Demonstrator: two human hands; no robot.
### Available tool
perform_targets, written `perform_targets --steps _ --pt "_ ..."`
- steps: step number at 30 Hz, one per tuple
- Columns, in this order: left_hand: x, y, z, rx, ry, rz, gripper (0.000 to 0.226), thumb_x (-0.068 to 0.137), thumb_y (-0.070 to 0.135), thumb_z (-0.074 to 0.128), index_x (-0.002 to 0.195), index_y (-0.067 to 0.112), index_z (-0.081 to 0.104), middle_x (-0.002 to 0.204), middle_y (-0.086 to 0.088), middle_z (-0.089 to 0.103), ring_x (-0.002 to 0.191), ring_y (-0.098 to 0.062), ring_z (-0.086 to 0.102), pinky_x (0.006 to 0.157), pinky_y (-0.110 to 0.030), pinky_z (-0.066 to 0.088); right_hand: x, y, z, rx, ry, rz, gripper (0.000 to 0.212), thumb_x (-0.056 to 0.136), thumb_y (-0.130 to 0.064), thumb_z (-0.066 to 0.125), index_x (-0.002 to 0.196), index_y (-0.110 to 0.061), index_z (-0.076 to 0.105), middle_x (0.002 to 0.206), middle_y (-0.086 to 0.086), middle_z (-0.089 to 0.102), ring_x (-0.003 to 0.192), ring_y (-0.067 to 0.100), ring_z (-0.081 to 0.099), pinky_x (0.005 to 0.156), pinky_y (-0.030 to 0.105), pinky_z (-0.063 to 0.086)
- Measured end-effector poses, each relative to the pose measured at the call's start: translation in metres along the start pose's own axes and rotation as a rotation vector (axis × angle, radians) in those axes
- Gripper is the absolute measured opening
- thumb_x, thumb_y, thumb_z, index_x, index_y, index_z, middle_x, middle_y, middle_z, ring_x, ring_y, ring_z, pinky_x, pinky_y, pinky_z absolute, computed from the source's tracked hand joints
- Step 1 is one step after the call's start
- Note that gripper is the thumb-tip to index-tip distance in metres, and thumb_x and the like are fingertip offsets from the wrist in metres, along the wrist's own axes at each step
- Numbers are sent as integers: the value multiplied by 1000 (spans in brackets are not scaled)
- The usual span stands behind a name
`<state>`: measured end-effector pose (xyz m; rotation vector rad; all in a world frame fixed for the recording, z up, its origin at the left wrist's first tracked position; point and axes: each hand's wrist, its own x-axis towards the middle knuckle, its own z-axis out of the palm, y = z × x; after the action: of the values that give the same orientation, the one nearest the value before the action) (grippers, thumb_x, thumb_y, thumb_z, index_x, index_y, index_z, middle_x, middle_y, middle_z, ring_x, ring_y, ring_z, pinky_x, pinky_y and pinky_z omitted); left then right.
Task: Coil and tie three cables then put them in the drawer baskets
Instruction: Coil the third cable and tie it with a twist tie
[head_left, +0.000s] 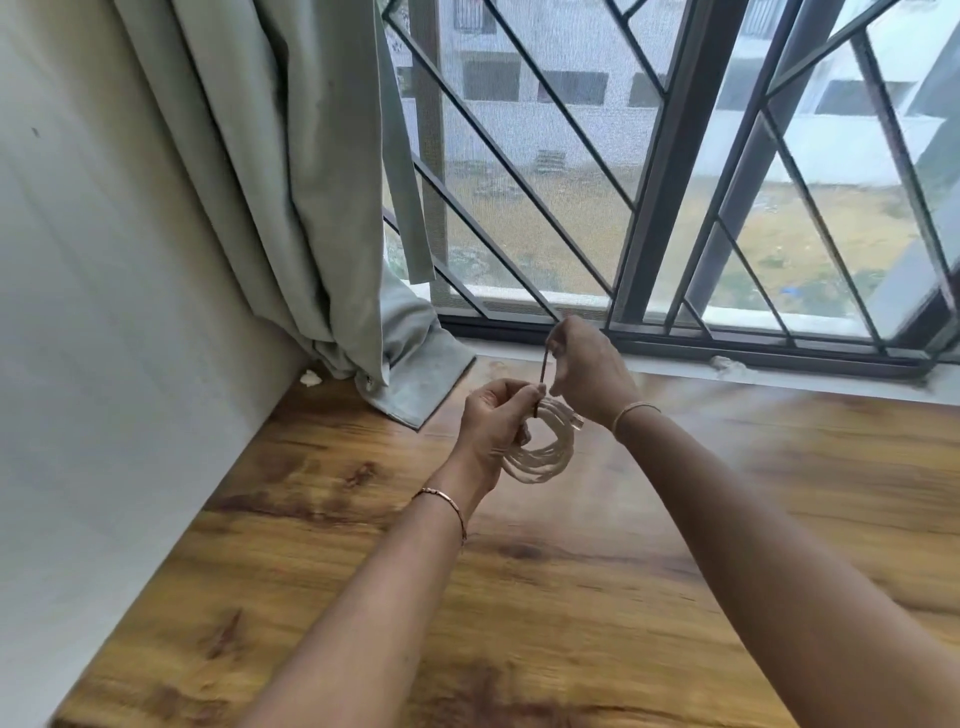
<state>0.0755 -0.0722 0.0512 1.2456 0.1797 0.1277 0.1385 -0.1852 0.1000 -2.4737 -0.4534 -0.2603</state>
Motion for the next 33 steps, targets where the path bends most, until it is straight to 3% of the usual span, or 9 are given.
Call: perform_targets --steps 4,6,10,12,15,17,24,30,33 --pt "-2 -8 -2 21 64 -26 10 87 10 65 79 8 60 55 0 53 39 -9 37 42 -21 34 -10 -3 1 701 -176 269 13 99 -11 48 105 -2 56 88 9 61 63 15 64 63 27 58" --pt "-1 -10 -3 11 115 -40 13 87 12 65 77 10 58 54 1 53 38 -8 36 41 -20 34 -16 1 1 804 -286 262 22 98 -14 50 107 3 59 85 8 63 68 14 65 65 23 57" --pt "2 -7 -4 30 108 -33 15 88 15 66 74 11 59 56 1 55 42 -8 40 43 -20 35 -27 6 4 698 -238 171 14 89 -14 66 93 0 66 73 3 64 60 5 59 53 16 49" --pt "1 -6 -2 51 99 -29 17 86 16 67 71 13 59 56 2 55 43 -8 40 44 -21 36 -27 7 6 651 -171 174 6 86 -15 70 82 -12 66 72 2 64 61 9 59 53 21 50" --pt "1 -4 2 34 64 -22 16 86 16 67 73 13 60 60 0 55 43 -8 40 46 -21 36 -24 9 9 569 -62 209 12 84 -21 71 74 -24 65 74 -1 65 65 15 59 51 26 46" --pt "3 -2 4 21 38 -13 16 86 14 68 72 12 59 62 -3 55 41 -8 40 46 -23 36 -22 10 10 554 6 231 13 83 -23 72 73 -25 65 74 -5 65 66 15 58 51 27 47" --pt "0 -5 8 57 -5 12 16 85 16 69 71 12 62 61 -2 56 48 -11 43 49 -21 37 -19 16 14 498 115 271 15 80 -26 71 68 -29 63 76 -11 65 72 14 59 76 42 55" --pt "-2 -7 8 36 -87 8 12 86 19 70 81 8 67 63 4 61 54 -8 52 58 -22 44 -21 19 13 521 123 267 9 85 -23 68 78 -23 63 78 -10 62 81 12 58 82 34 48" --pt "-2 -7 6 5 -170 -19 20 83 21 71 92 4 69 73 1 65 60 -9 55 65 -25 46 -21 24 9 501 105 249 7 86 -25 68 84 -19 65 81 -7 63 79 10 57 77 28 46"
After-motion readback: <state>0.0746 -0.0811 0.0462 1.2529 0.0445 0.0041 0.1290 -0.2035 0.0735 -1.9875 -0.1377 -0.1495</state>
